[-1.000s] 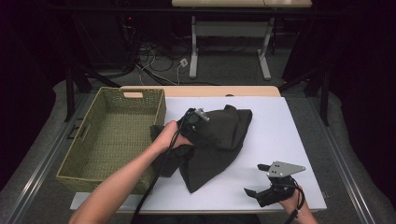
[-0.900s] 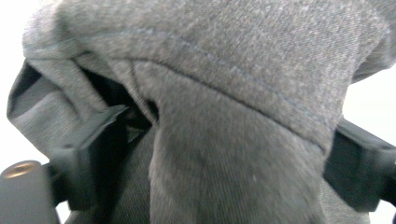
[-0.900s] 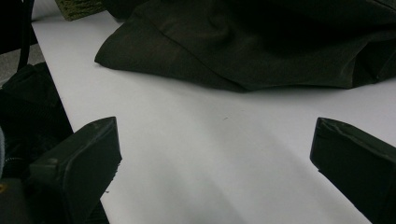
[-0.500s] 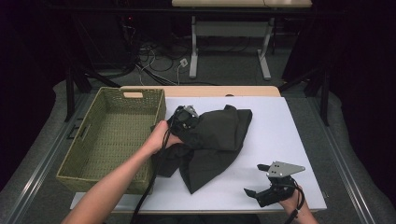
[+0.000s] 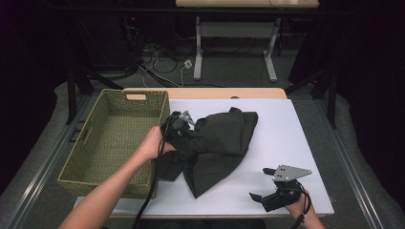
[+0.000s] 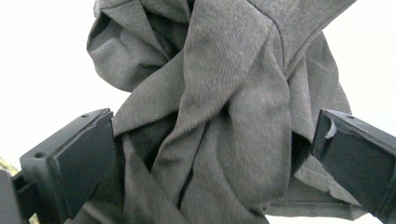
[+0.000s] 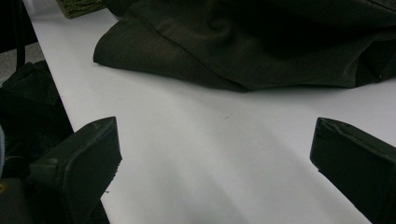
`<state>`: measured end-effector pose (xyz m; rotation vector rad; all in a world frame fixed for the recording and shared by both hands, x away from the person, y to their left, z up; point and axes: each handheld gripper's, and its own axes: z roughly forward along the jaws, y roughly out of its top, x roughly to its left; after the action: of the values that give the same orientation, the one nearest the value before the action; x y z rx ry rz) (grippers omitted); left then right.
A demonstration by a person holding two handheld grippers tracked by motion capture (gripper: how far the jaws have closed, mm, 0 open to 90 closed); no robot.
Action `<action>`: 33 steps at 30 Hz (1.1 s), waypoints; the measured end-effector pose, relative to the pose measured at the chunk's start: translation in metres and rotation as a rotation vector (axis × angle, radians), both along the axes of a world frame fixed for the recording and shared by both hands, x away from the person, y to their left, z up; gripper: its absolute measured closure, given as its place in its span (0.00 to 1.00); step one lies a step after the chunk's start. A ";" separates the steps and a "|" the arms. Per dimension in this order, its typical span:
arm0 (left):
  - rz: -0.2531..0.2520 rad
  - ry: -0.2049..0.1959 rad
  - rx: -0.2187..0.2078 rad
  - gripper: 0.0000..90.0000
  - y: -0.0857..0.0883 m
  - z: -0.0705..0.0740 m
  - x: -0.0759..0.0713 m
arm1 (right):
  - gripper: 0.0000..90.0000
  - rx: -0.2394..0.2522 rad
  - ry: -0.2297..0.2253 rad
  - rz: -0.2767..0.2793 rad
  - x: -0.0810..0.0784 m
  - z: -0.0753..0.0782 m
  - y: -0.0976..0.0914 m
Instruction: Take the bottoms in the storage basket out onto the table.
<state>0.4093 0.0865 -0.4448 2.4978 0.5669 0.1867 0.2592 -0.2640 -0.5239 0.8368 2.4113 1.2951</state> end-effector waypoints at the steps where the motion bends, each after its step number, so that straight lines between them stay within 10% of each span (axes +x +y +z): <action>1: -0.010 -0.010 0.007 0.00 0.002 0.001 -0.001 | 0.02 0.000 0.000 0.000 0.000 0.000 0.000; 33: 0.098 -0.070 -0.017 0.00 0.087 0.010 -0.055 | 0.02 -0.020 0.002 0.004 0.000 -0.001 0.002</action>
<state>0.3540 0.1736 -0.4343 2.4384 0.6590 0.3036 0.2595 -0.2616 -0.5247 0.8280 2.4247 1.2703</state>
